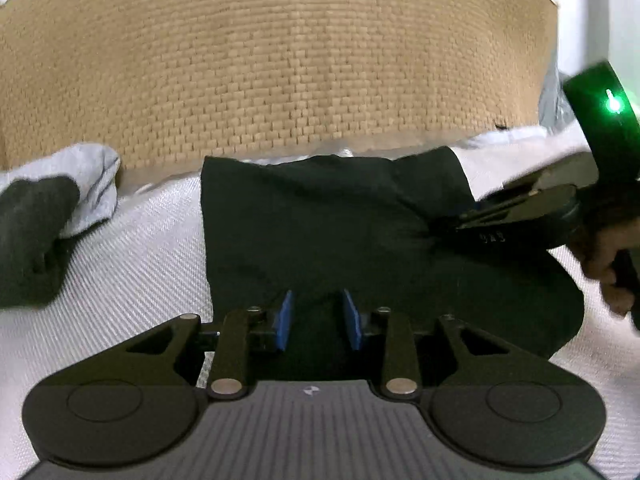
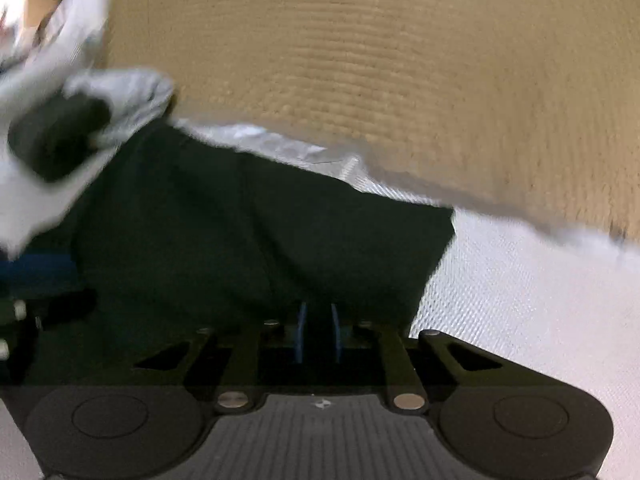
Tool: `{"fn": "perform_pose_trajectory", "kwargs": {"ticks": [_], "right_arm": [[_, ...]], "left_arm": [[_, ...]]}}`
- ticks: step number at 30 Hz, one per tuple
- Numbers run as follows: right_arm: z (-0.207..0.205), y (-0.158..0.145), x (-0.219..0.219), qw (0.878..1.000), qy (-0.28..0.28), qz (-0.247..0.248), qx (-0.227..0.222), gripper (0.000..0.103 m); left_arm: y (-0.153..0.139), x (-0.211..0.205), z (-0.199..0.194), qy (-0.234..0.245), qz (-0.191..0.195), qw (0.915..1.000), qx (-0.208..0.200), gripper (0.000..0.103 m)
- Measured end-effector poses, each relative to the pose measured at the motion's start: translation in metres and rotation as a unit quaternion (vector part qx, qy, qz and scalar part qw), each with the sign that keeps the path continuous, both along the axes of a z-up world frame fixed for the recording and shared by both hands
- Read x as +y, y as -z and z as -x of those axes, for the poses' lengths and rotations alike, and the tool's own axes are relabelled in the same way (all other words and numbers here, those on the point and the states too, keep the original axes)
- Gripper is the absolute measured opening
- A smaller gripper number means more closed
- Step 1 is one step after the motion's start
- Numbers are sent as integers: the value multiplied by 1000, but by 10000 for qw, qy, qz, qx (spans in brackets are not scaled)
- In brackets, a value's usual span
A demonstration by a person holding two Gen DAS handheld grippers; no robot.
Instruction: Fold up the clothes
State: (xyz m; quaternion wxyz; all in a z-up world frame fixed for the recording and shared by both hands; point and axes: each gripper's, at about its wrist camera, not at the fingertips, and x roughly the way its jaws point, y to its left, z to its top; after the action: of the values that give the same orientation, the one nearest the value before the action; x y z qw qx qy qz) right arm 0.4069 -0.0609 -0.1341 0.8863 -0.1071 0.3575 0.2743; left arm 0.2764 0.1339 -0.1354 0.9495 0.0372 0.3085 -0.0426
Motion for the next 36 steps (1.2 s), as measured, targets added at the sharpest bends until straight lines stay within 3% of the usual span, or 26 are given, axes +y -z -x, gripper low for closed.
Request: {"fn": "perform_pose_trajectory", "kwargs": {"ticks": [5, 10, 11, 13, 14, 22, 28, 33, 36], "right_arm": [[-18, -10, -33, 9915, 346, -1055, 676, 8], [-21, -48, -29, 9887, 1013, -1008, 459, 24], [-20, -53, -26, 9902, 952, -979, 302, 24], [-16, -53, -21, 9928, 749, -936, 34, 37], [-15, -53, -18, 9937, 646, -915, -99, 39], [-34, -5, -14, 9971, 343, -681, 79, 39], [-40, 1, -14, 9961, 362, -804, 97, 39], [-29, -11, -15, 9980, 168, -605, -15, 39], [-11, -28, -43, 9906, 466, -1289, 52, 39]], "left_arm": [[-16, -15, 21, -131, -146, 9997, -172, 34], [-19, -21, 37, -189, -349, 9989, -267, 37], [-18, -21, 38, -216, -355, 9988, -249, 38], [-14, -20, 39, -271, -367, 9987, -214, 39], [-13, -20, 40, -298, -373, 9987, -196, 39], [1, -20, 44, -469, -447, 9977, -194, 41], [6, -15, 42, -519, -376, 9978, -191, 41], [0, -10, 40, -565, -185, 9982, -12, 42], [-7, -10, 43, -713, -138, 9973, -138, 43]]}}
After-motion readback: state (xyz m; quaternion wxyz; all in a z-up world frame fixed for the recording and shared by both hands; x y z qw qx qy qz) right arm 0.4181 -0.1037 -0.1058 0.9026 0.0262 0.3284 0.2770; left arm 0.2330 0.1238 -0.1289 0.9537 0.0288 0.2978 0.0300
